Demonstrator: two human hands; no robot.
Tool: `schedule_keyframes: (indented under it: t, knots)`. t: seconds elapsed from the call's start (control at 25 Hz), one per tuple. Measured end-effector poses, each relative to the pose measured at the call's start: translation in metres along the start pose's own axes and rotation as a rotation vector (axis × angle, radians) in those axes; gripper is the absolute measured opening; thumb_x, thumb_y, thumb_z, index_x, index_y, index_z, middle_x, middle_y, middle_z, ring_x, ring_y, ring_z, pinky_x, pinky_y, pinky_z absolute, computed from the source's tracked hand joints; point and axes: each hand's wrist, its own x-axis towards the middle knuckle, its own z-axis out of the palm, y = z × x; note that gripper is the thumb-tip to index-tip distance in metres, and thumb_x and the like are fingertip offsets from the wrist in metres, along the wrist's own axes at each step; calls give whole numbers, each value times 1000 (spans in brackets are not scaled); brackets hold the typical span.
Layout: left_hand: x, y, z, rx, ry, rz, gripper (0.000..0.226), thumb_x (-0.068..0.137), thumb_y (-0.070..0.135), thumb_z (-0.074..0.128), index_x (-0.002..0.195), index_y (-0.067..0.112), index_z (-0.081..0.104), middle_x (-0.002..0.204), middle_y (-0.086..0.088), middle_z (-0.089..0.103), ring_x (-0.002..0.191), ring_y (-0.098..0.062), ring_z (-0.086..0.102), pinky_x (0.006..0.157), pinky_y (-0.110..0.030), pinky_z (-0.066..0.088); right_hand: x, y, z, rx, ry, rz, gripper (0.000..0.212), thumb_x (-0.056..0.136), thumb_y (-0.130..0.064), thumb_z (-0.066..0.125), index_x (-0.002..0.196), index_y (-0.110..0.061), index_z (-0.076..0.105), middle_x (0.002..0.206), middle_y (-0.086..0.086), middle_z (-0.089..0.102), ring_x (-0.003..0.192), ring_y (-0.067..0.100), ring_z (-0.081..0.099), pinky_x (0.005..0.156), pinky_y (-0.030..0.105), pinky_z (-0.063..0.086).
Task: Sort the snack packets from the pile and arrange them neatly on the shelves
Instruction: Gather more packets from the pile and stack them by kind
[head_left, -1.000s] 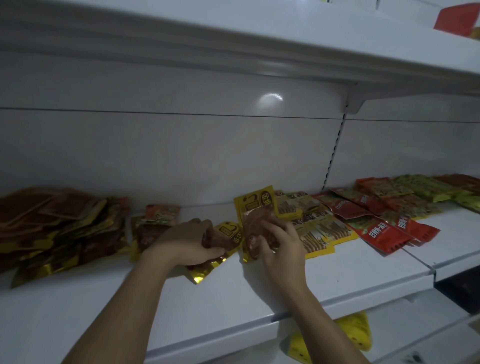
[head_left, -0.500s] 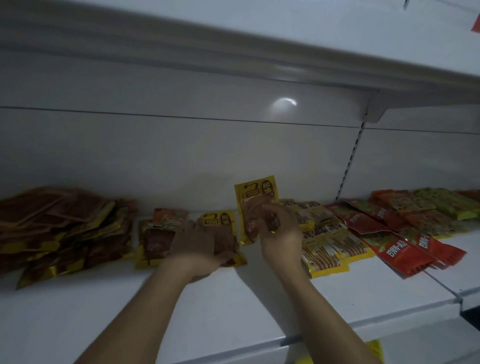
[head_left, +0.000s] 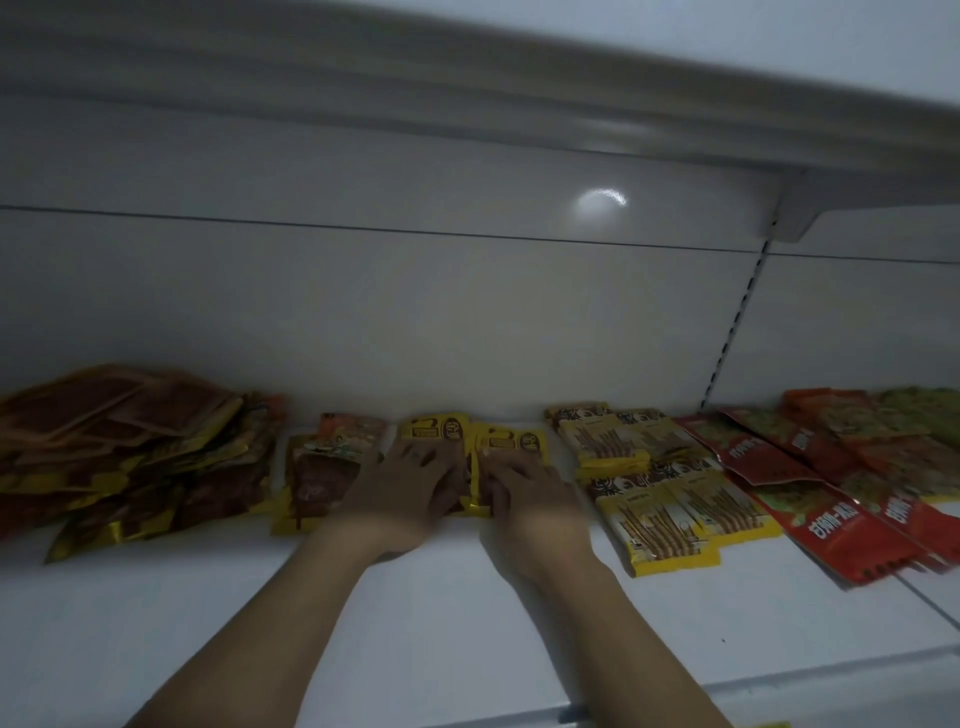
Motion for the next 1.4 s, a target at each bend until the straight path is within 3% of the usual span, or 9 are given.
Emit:
schedule_keyframes:
  t: [0.2, 0.36, 0.56, 0.76, 0.96, 1.12, 1.24, 1.32, 1.4]
  knots:
    - [2, 8, 5, -48, 8, -30, 96, 68, 70, -3, 149, 30, 29, 151, -6, 33, 143, -30, 17, 116, -47, 11, 12, 4, 3, 73, -174, 63, 67, 83, -43, 13, 121, -26, 66, 132, -11, 56, 115, 15, 58, 97, 33, 44]
    - [4, 13, 10, -140, 27, -31, 57, 99, 56, 30, 150, 32, 27, 157, 5, 22, 145, -18, 12, 111, -41, 20, 18, 7, -5, 48, -274, 131, 43, 100, -43, 30, 136, -34, 52, 144, -16, 43, 134, 9, 38, 113, 31, 24]
    - [2, 15, 12, -199, 84, -54, 45, 101, 40, 38, 144, 27, 34, 154, 4, 30, 143, -16, 18, 106, -38, 24, 24, 11, 1, -100, -281, 96, 62, 89, -34, 12, 141, -34, 46, 148, -11, 41, 145, 16, 18, 110, 29, -10]
    - [-1, 18, 17, -180, -26, -45, 55, 106, 41, 26, 157, 25, 12, 165, 8, -2, 150, -11, -3, 115, -34, 13, 30, 20, 11, -38, -381, 124, 50, 100, -32, 22, 147, -29, 39, 154, -3, 35, 145, 20, 22, 118, 37, 16]
    - [-3, 14, 20, -206, -83, -27, 59, 105, 47, 23, 157, 27, 4, 164, 8, -10, 150, -10, -10, 122, -39, -4, 27, 19, 9, -111, -430, 100, 54, 102, -37, 12, 154, -28, 23, 161, 1, 20, 150, 19, 7, 120, 38, -1]
    - [-5, 16, 19, -56, -1, -59, 63, 103, 54, 18, 157, 26, 5, 165, 5, -6, 150, -17, -14, 120, -50, -11, 21, 12, -1, -124, -259, 53, 67, 94, -46, 6, 149, -25, 38, 156, 8, 34, 148, 27, 17, 116, 40, -8]
    - [-24, 5, 14, 29, 117, -137, 72, 96, 59, 11, 156, 19, 20, 164, -7, 9, 152, -26, 3, 121, -53, 2, 15, -11, -3, -90, -56, -127, 56, 88, -37, 28, 125, -17, 66, 129, 15, 62, 127, 35, 51, 113, 47, 14]
    - [-50, -10, 8, 69, 269, -148, 73, 89, 56, 23, 144, 15, 47, 152, -12, 42, 142, -32, 36, 117, -53, 24, 16, -31, -5, -4, 40, -208, 40, 82, -29, 44, 109, -22, 72, 113, 5, 69, 111, 30, 60, 106, 44, 29]
    - [-79, -36, 6, 122, 385, -182, 58, 82, 50, 40, 122, 17, 65, 128, -8, 63, 121, -32, 57, 102, -51, 44, 20, -61, -10, 76, -120, -282, 40, 80, -33, 47, 110, -22, 71, 112, 1, 67, 108, 28, 60, 99, 38, 33]
